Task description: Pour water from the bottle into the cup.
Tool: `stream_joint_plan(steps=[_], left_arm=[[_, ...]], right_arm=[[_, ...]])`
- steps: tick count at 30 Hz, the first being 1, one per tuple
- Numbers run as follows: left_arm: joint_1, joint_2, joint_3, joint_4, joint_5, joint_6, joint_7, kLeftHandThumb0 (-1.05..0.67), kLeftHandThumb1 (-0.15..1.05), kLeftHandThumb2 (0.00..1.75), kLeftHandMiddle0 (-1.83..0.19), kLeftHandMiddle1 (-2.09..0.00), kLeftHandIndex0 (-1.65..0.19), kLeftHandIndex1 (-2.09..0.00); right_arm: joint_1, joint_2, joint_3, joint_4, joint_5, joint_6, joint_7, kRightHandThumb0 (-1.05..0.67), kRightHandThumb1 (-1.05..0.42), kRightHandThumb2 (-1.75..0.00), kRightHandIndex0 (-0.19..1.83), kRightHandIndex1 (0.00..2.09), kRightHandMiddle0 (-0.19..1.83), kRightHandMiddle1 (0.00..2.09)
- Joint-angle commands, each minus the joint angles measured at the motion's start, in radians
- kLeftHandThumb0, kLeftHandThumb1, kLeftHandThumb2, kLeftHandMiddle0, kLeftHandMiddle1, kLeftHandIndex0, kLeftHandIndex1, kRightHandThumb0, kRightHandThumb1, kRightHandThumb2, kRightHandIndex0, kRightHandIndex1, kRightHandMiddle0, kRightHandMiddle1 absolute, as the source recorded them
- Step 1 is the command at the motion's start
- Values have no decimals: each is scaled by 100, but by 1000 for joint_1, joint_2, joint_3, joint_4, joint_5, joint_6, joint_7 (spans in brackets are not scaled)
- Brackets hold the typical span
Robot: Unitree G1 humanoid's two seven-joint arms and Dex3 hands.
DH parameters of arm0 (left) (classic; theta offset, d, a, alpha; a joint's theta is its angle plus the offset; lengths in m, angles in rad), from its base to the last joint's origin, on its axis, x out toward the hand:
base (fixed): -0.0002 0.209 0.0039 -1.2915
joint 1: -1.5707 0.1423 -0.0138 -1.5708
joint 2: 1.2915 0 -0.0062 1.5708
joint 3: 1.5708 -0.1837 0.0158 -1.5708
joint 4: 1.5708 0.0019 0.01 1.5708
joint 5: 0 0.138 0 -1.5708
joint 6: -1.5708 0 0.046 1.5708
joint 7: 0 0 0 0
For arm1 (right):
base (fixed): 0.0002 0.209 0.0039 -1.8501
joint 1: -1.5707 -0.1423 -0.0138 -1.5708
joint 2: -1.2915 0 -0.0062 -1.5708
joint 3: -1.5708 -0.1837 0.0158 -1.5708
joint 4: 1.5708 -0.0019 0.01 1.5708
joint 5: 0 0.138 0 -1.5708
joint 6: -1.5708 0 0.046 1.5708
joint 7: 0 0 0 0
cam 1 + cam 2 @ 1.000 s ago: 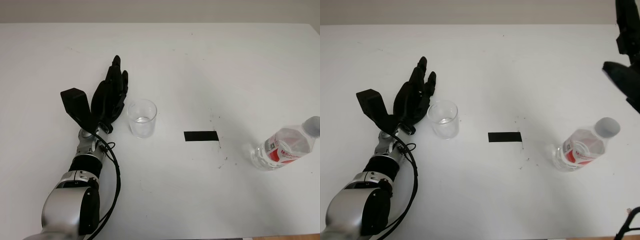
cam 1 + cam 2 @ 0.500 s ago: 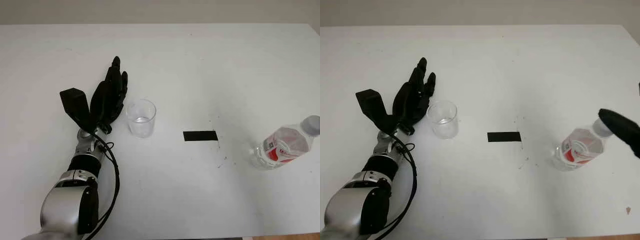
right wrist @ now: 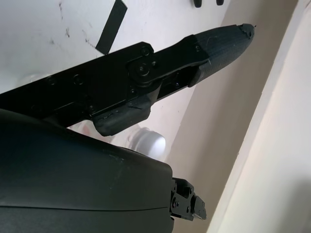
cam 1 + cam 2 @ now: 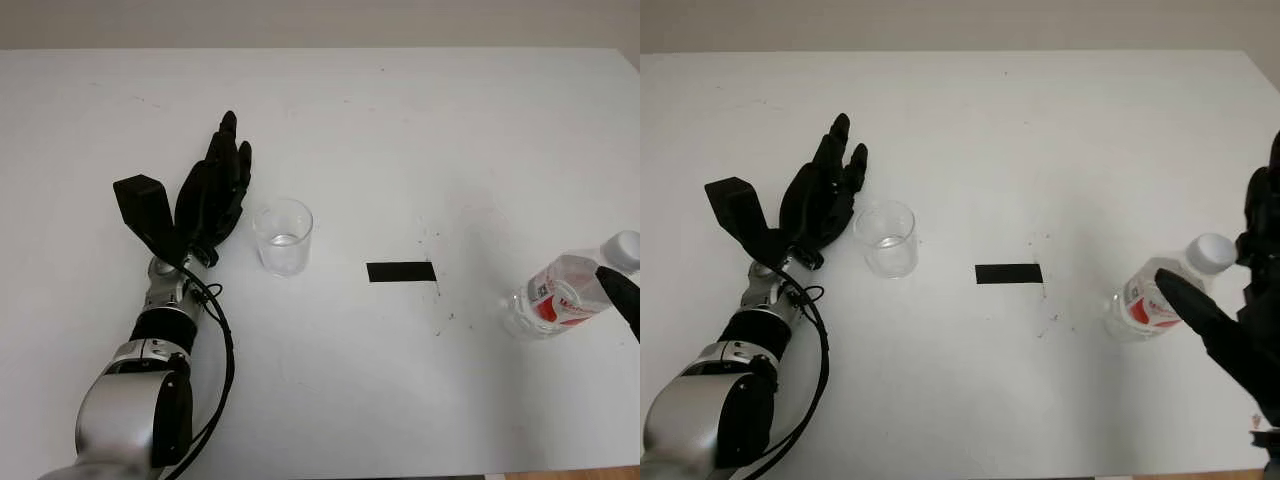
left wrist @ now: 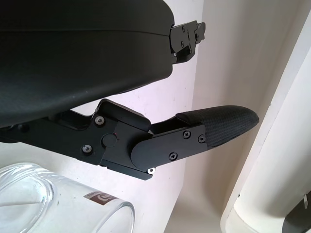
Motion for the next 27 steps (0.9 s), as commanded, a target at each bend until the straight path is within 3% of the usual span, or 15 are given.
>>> stream_joint_plan(steps=[1, 5, 12, 27], left_arm=[[-13, 10, 4, 8, -1, -4, -6, -84, 105, 70, 19, 0, 19, 0], [-17, 12, 8, 10, -9, 1, -19, -82, 105, 70, 19, 0, 19, 0], [-22, 17, 7, 20, -8, 0, -23, -83, 105, 70, 19, 0, 19, 0], [-35, 24, 20, 22, -22, 4, -35, -83, 105, 67, 19, 0, 19, 0]], right_arm=[[14, 14, 9, -7, 8, -16, -7, -97, -100, -5, -19, 0, -19, 0], [13, 35, 16, 62, 35, -99, 17, -93, -98, -5, -19, 0, -19, 0], [-34, 5, 5, 213, 84, -190, 68, -92, -96, -4, -19, 0, -19, 0], [-122, -12, 37, 452, 55, -241, 66, -85, -92, -6, -19, 0, -19, 0]])
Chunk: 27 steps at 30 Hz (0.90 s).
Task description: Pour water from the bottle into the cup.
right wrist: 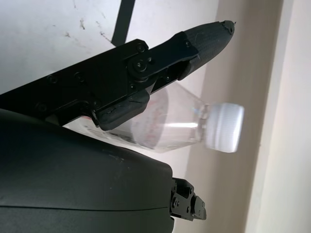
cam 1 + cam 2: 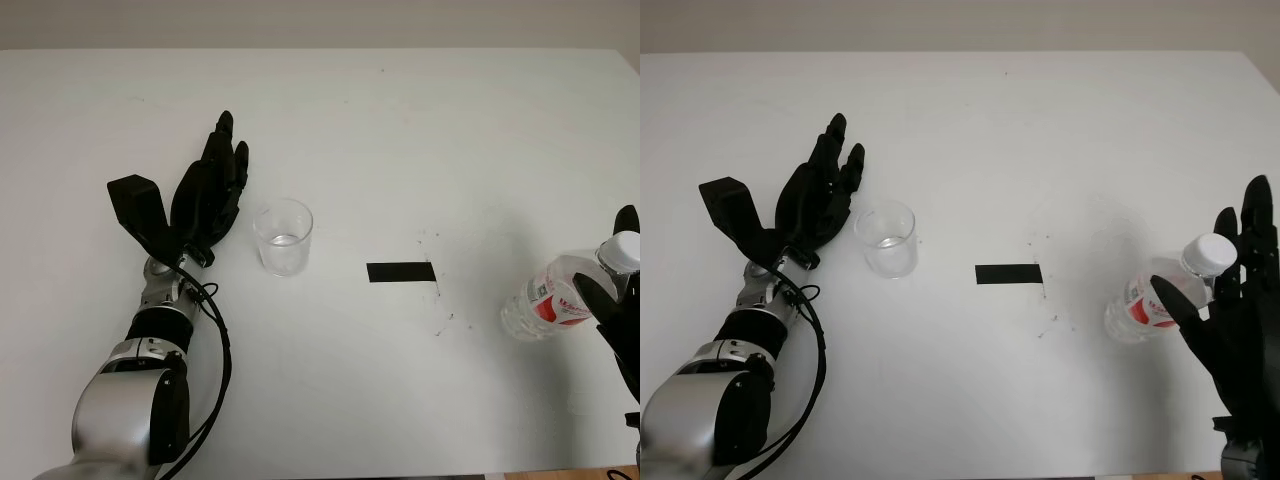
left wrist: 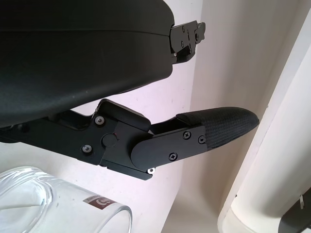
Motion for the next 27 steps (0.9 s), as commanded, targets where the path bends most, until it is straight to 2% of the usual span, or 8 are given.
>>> stream_joint_plan(steps=[1, 16, 27], left_arm=[[-27, 12, 5, 7, -6, 1, -9, -83, 105, 68, 19, 0, 19, 0], [-21, 8, 5, 2, 0, 1, -2, -84, 105, 67, 19, 0, 19, 0], [-14, 8, 13, -6, -5, 6, 3, -85, 105, 62, 19, 0, 19, 0]], right_arm=[[-8, -14, 9, 24, -8, -14, 2, -85, -92, -6, -19, 0, -19, 0], [-101, -14, 131, 84, -65, -11, 5, -97, -92, -5, -19, 0, -19, 0], [-130, -4, 161, 128, -80, 13, -30, -92, -92, -6, -19, 0, -19, 0]])
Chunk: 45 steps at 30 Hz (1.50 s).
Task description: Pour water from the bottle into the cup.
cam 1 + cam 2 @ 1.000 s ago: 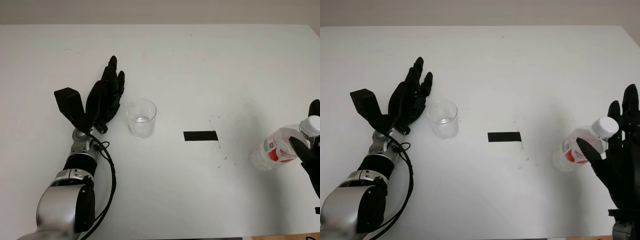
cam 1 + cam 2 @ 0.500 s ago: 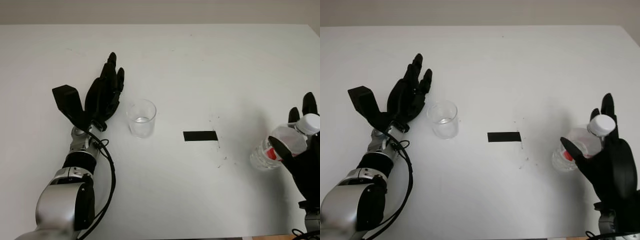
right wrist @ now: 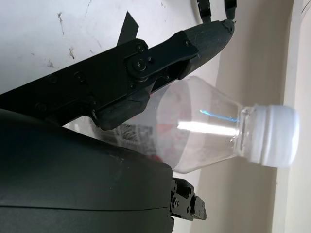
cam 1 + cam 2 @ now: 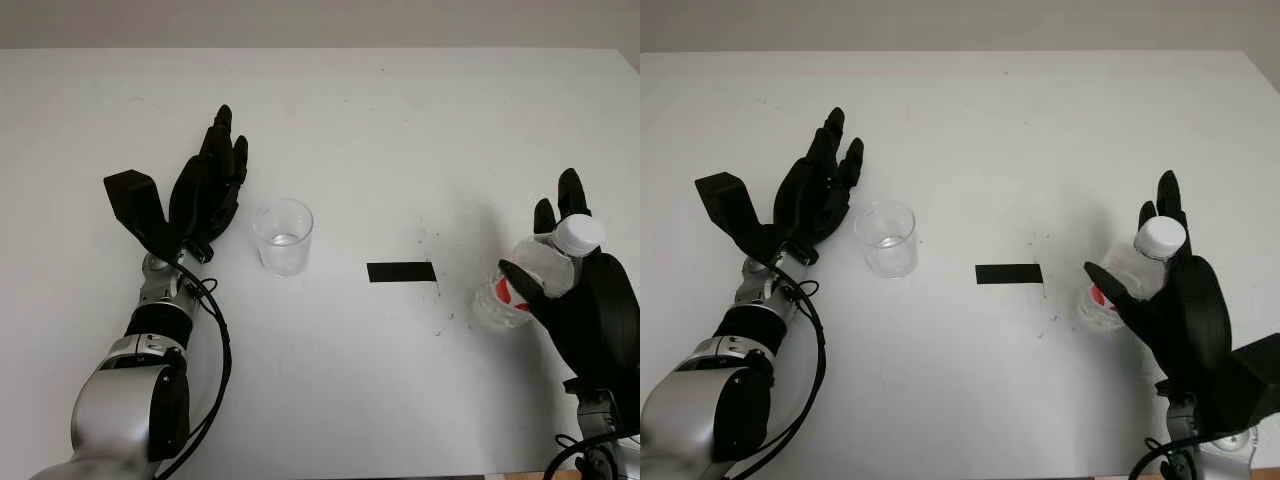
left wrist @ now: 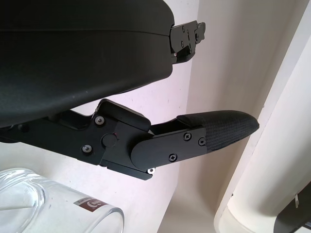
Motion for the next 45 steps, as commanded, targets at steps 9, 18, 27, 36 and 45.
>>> stream_joint_plan(steps=[9, 18, 27, 36, 45], left_arm=[[-7, 9, 13, -13, -22, 21, -17, -83, 105, 63, 19, 0, 19, 0], [-7, 9, 10, -20, -25, 23, -20, -83, 105, 62, 19, 0, 19, 0], [-4, 3, 9, -25, -25, 26, -13, -82, 105, 64, 19, 0, 19, 0], [-7, -2, 11, -17, -27, 23, 6, -83, 105, 62, 19, 0, 19, 0], [3, -1, 5, -22, -22, 15, 8, -83, 105, 64, 19, 0, 19, 0]], right_arm=[[-7, -9, 43, 15, -84, 66, -81, -57, -98, -7, 79, 185, 55, 191], [19, -88, 108, -61, -160, 168, -2, -46, -105, -21, 131, 209, 103, 209], [12, -82, 128, -34, -190, 96, -5, -41, -105, -30, 117, 209, 91, 209], [-131, -60, 111, 66, -214, -2, -94, -42, -105, -36, 125, 209, 98, 209], [-479, -149, 151, 254, -367, 15, -162, -37, -105, -34, 128, 209, 98, 209]])
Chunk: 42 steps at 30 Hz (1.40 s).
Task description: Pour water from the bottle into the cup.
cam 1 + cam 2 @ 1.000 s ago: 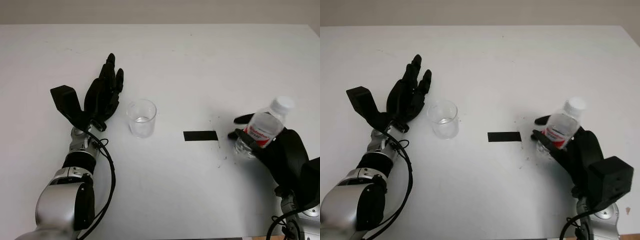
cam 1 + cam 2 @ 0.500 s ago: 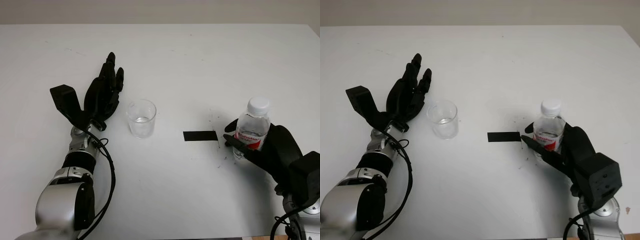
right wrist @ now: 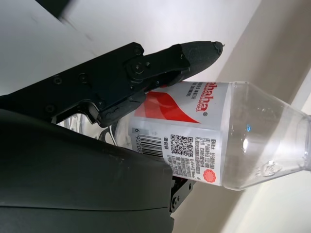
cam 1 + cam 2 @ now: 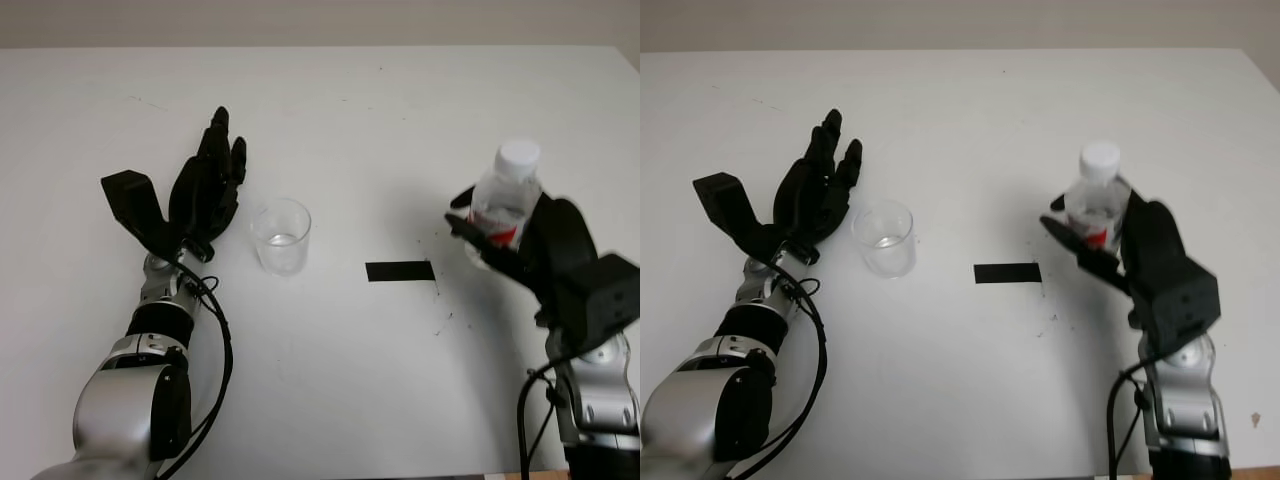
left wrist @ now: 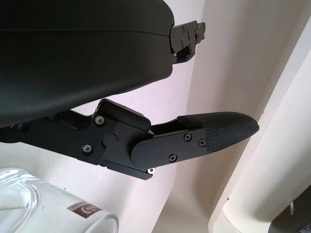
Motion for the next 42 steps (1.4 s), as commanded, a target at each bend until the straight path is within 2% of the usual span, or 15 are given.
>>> stream_joint_plan(steps=[1, 8, 13, 19, 29, 33, 42], left_arm=[[4, 4, -1, -13, 3, -7, -3, -83, 105, 64, 19, 0, 19, 0], [12, 4, -6, -24, 7, -9, -2, -82, 105, 66, 19, 0, 19, 0], [11, 1, -6, -25, 5, -9, -1, -82, 105, 66, 19, 0, 19, 0], [11, -6, -12, -25, 17, -22, 30, -82, 105, 68, 19, 0, 19, 0], [13, -7, -17, -27, 23, -23, 27, -81, 105, 70, 19, 0, 19, 0], [14, -9, -20, -29, 30, -29, 36, -82, 105, 69, 19, 0, 19, 0], [17, -16, -19, -28, 35, -39, 46, -81, 105, 70, 19, 0, 19, 0]], right_arm=[[-59, -30, 16, 48, -31, -7, -10, -36, -105, -34, 128, 209, 99, 209], [-252, -66, 85, 274, -101, -36, -7, -37, -105, -34, 126, 209, 103, 209], [-349, -67, 133, 368, -127, -23, 14, -34, -105, -33, 126, 209, 103, 209], [-449, -69, 197, 506, -179, -121, -6, -35, -105, -30, 123, 209, 94, 209], [-535, -35, 265, 565, -243, -128, -63, -37, -105, -30, 124, 209, 106, 209], [-552, -28, 280, 570, -249, -141, -64, -34, -105, -30, 122, 209, 104, 209], [-582, -24, 360, 603, -375, -244, -201, -37, -105, -25, 152, 209, 130, 209]])
